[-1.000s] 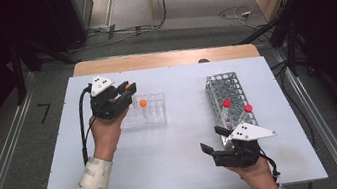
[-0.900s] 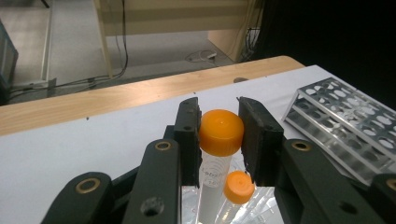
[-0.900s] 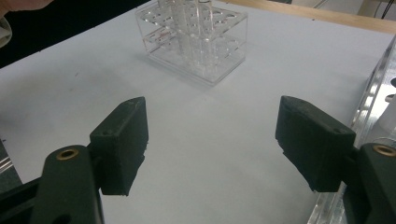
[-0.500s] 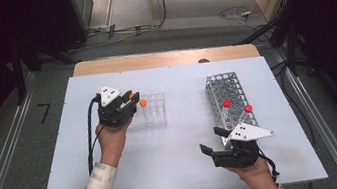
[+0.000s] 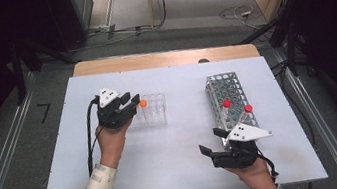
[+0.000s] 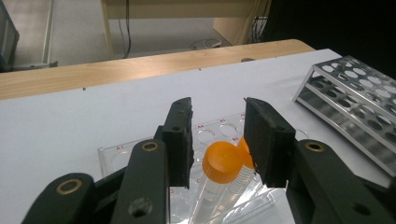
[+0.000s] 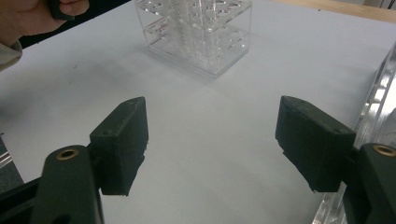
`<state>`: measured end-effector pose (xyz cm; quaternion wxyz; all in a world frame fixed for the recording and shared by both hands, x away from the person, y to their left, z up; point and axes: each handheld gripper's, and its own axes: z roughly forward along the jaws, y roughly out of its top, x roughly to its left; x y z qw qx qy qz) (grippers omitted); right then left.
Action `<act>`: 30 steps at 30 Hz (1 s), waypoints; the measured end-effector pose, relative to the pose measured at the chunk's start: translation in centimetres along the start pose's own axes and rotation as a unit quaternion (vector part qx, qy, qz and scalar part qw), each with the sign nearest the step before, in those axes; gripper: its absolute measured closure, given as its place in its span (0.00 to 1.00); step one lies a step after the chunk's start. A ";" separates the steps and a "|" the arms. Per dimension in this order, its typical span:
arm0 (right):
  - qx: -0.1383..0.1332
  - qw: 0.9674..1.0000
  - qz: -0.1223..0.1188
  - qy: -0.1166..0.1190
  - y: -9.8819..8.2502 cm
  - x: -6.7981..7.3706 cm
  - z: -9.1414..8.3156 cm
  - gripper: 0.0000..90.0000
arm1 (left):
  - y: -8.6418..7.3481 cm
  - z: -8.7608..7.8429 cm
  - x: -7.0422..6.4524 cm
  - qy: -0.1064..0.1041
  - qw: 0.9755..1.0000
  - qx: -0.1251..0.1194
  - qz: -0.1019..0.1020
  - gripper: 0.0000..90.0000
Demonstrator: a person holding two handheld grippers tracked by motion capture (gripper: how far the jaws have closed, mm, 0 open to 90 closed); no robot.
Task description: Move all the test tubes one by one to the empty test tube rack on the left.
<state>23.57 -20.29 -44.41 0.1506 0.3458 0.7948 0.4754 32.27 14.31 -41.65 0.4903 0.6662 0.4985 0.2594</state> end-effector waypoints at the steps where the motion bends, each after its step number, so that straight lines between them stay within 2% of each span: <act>1: -0.001 1.000 0.001 0.000 0.0 0.0 0.0 0.26 | 0.0 -0.1 0.0 -0.002 1.000 0.000 -0.001 0.67; 6: 0.000 1.000 0.000 -0.001 0.0 -0.2 -0.1 0.26 | 0.1 -0.3 -0.1 -0.014 1.000 0.004 -0.011 0.62; 8: 0.000 1.000 -0.001 -0.003 0.0 -0.2 -0.1 0.26 | 0.1 -0.5 -0.2 -0.013 1.000 0.004 -0.011 0.58; 13: -0.003 1.000 0.001 -0.007 -0.1 -0.4 -0.3 0.26 | 0.2 -1.1 -0.5 -0.028 1.000 0.012 -0.009 0.47; 18: -0.004 1.000 0.001 -0.015 -0.2 -0.7 -0.8 0.26 | 0.2 -1.8 -1.0 -0.021 1.000 0.009 -0.010 0.34; 25: -0.013 0.999 0.008 -0.036 -0.7 -1.6 -2.5 0.26 | 0.1 -2.8 -1.2 -0.024 1.000 0.008 -0.013 0.25; 30: -0.014 0.998 0.012 -0.062 -1.2 -2.5 -3.4 0.26 | 0.2 -3.3 -1.4 -0.023 1.000 0.003 -0.013 0.23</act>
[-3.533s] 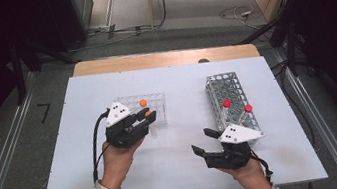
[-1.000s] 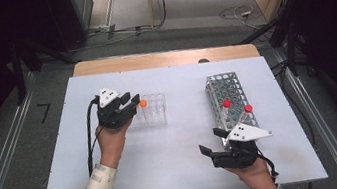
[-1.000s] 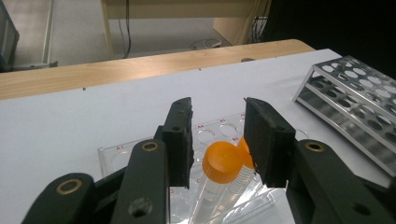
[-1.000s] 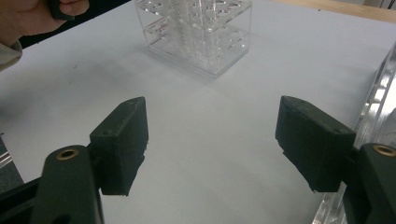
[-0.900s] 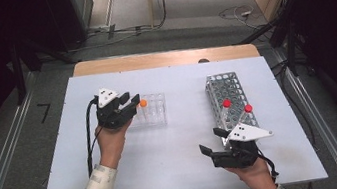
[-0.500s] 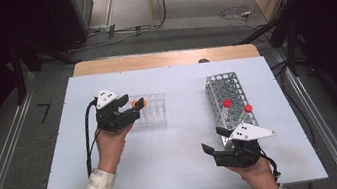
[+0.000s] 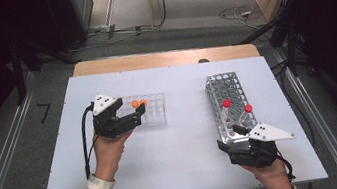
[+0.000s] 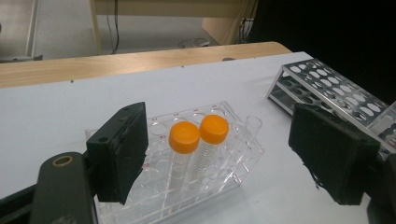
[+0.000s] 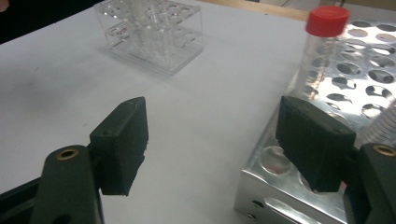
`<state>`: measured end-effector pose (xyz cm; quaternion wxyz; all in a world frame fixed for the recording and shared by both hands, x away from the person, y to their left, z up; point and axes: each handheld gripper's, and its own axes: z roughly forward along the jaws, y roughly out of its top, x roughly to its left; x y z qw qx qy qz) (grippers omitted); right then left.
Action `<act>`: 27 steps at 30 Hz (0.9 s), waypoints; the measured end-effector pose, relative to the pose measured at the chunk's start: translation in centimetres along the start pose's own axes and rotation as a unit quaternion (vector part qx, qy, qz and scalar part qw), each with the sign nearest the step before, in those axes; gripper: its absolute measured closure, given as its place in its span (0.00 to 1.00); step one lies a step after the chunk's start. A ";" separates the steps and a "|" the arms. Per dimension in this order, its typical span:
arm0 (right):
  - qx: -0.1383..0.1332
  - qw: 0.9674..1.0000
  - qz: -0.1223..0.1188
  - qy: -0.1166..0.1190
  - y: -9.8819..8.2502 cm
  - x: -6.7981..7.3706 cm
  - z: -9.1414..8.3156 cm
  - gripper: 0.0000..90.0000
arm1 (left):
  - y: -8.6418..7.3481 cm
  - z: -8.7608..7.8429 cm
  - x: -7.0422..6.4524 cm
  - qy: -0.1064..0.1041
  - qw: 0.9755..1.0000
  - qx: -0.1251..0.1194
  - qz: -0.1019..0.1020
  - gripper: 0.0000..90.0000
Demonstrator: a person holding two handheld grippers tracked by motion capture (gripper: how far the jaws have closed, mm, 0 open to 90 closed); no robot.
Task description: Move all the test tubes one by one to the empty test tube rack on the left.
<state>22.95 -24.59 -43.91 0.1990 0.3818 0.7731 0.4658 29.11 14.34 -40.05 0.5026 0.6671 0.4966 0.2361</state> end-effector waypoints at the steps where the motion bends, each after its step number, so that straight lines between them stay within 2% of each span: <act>1: -0.002 1.000 0.000 -0.005 -0.1 -0.2 -0.1 0.26 | 0.0 -0.1 -0.1 0.001 1.000 -0.001 -0.001 0.22; 9: -0.010 0.999 0.014 -0.046 -0.3 -1.9 -0.9 0.26 | 0.0 -0.3 -0.1 0.003 1.000 -0.005 0.000 0.20; 18: -0.014 0.995 0.024 -0.095 -0.6 -4.0 -0.5 0.27 | 0.0 -0.2 -0.3 0.002 1.000 -0.005 0.002 0.20; 27: -0.013 0.992 0.037 -0.118 -0.6 -5.7 1.1 0.34 | -0.2 0.1 -0.7 -0.002 1.000 -0.002 0.006 0.20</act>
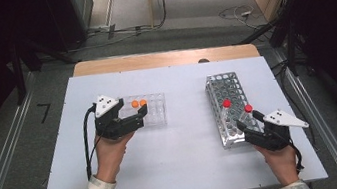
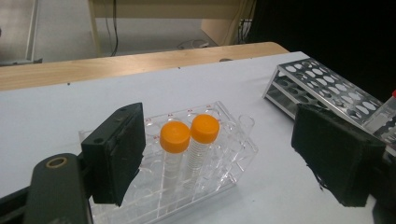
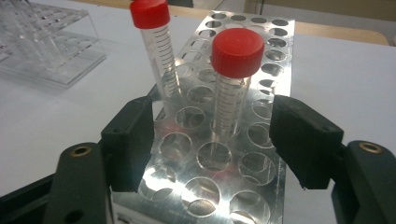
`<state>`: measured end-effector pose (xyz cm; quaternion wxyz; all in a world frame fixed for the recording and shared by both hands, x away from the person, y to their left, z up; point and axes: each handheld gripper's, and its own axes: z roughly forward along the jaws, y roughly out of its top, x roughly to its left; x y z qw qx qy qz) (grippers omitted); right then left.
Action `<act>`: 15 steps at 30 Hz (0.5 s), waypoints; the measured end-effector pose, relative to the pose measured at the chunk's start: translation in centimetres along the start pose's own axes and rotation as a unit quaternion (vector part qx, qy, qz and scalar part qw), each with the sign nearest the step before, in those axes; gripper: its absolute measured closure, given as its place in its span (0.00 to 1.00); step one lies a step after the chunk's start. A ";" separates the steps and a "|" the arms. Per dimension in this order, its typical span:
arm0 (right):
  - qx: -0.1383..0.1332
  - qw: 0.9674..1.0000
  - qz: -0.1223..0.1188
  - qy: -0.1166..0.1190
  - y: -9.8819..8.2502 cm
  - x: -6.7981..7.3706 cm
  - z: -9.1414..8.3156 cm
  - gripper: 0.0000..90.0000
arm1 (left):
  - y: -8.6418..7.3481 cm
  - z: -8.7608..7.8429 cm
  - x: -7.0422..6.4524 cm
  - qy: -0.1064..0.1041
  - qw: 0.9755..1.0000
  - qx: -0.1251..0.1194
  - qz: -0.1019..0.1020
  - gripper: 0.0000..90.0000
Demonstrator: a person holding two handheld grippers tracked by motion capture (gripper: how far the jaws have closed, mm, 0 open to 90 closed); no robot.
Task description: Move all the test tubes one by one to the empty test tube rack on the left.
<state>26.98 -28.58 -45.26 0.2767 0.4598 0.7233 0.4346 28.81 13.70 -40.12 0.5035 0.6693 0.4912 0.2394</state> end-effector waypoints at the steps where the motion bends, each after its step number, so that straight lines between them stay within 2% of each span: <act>1: 0.003 1.000 0.000 -0.003 0.0 0.0 0.2 0.35 | 0.0 0.0 0.0 0.000 1.000 0.000 0.000 0.20; 5: 0.007 1.000 0.002 -0.008 0.0 -0.2 0.9 0.43 | -0.1 0.1 -0.1 0.000 1.000 0.003 0.002 0.20; 11: 0.000 1.000 0.004 -0.011 0.0 -0.2 1.1 0.62 | -0.2 0.3 -0.2 -0.005 1.000 0.006 0.002 0.20; 15: 0.006 1.000 0.009 -0.010 0.0 -0.3 1.4 0.71 | -0.2 0.3 -0.3 -0.006 1.000 0.007 0.002 0.20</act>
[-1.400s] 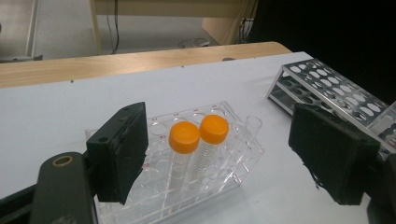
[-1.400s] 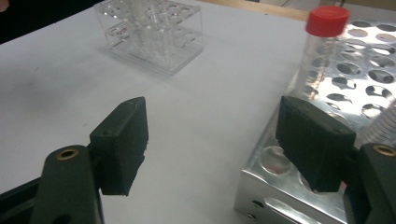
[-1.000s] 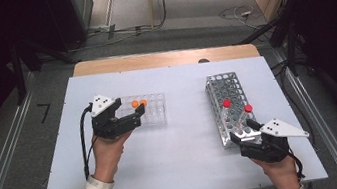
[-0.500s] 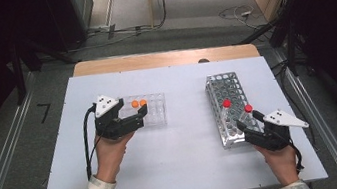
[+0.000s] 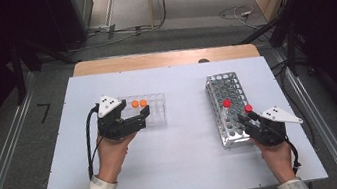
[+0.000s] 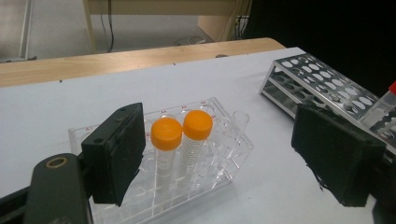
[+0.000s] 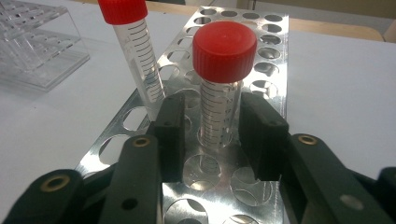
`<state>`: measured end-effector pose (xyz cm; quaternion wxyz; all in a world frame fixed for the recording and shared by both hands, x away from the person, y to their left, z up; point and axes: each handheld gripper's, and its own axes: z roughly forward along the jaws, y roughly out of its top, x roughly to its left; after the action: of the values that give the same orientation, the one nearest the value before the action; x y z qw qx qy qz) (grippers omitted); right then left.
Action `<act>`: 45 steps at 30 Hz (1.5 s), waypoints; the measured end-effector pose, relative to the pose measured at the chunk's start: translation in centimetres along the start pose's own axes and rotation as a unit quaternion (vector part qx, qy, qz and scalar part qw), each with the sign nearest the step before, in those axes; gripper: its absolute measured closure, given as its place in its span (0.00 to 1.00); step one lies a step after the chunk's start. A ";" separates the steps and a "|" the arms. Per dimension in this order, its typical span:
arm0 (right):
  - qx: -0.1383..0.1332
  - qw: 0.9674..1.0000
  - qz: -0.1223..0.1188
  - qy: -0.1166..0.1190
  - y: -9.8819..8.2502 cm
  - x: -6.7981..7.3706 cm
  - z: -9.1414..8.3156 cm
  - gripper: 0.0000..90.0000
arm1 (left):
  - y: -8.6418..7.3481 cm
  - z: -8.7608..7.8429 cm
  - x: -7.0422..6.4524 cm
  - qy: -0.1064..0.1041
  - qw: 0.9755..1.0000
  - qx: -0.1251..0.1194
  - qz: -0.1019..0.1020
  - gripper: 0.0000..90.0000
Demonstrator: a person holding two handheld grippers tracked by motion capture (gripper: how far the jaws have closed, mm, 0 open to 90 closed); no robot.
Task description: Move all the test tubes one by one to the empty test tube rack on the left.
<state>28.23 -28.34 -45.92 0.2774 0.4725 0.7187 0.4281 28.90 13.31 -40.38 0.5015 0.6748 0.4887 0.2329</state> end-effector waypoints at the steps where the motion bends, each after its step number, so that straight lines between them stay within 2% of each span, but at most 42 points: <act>1: 0.000 1.000 -0.001 -0.001 0.0 0.0 0.1 0.74 | 0.0 0.0 0.0 0.000 1.000 0.000 0.000 0.20; 3: 0.000 1.000 -0.001 -0.003 0.0 0.0 0.1 0.79 | 0.0 0.0 0.0 0.000 1.000 0.001 0.001 0.20; 9: -0.009 1.000 0.006 -0.001 0.5 -0.1 -0.5 0.79 | 0.0 0.0 -0.1 -0.001 1.000 0.000 0.000 0.20; 18: -0.039 0.999 0.011 0.006 2.8 -0.1 -2.7 0.79 | 0.0 0.0 -0.1 -0.002 1.000 0.000 0.000 0.20; 21: -0.046 0.999 0.002 0.003 3.3 0.2 -3.4 0.79 | 0.0 -0.1 -0.1 -0.002 1.000 -0.003 0.000 0.20; 28: -0.056 0.998 -0.004 0.013 3.9 0.7 -4.5 0.79 | 0.1 -0.2 -0.1 -0.003 1.000 -0.003 0.002 0.20; 35: -0.050 0.998 -0.020 0.040 4.0 2.3 -4.6 0.79 | 0.1 -0.2 -0.3 -0.009 1.000 -0.003 0.001 0.19; 45: -0.042 0.995 -0.042 0.082 4.0 5.2 -3.7 0.79 | 0.1 -0.3 -0.8 -0.012 1.000 -0.004 0.008 0.18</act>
<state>24.95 -24.14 -40.59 0.2548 0.3929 0.7400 0.4828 28.38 12.75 -40.01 0.5080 0.6795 0.4766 0.2303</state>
